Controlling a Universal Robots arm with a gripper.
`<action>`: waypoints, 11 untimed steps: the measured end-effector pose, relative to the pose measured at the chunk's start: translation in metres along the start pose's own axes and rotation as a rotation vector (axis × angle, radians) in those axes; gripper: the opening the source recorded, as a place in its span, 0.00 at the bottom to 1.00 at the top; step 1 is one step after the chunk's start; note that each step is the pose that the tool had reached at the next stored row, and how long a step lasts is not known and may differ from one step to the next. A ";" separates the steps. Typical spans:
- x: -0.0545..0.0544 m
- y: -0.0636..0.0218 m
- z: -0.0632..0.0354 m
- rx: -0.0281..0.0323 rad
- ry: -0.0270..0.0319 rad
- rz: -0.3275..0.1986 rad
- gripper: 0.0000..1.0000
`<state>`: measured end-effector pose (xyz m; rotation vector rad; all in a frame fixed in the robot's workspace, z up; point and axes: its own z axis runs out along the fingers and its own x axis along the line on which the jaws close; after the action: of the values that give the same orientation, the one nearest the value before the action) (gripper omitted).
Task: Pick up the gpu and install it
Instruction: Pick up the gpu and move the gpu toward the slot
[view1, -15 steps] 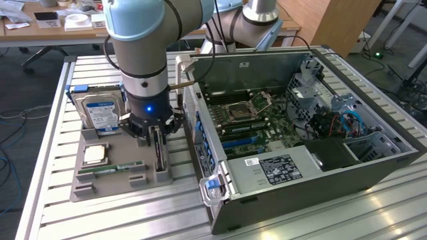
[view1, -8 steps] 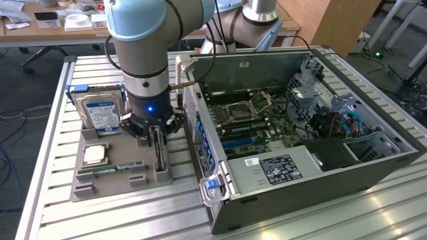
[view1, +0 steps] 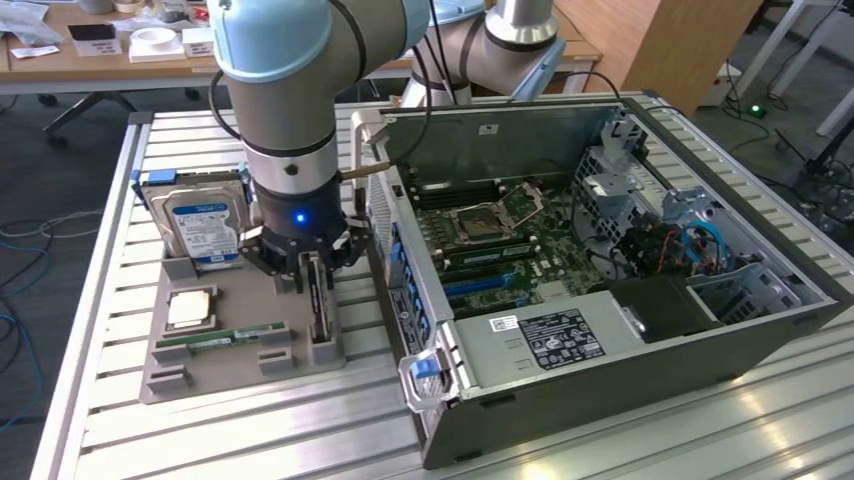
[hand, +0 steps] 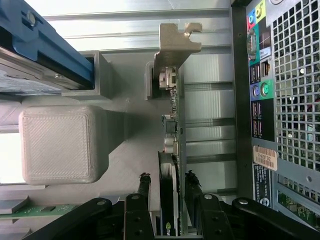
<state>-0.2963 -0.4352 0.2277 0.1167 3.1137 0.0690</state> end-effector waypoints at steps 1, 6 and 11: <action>0.000 0.0000 0.0000 0.0000 0.0000 0.000 0.42; -0.001 0.0001 0.0002 -0.0004 -0.0002 -0.002 0.42; -0.001 0.0000 0.0001 -0.0001 0.0000 -0.002 0.42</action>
<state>-0.2957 -0.4352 0.2276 0.1132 3.1138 0.0692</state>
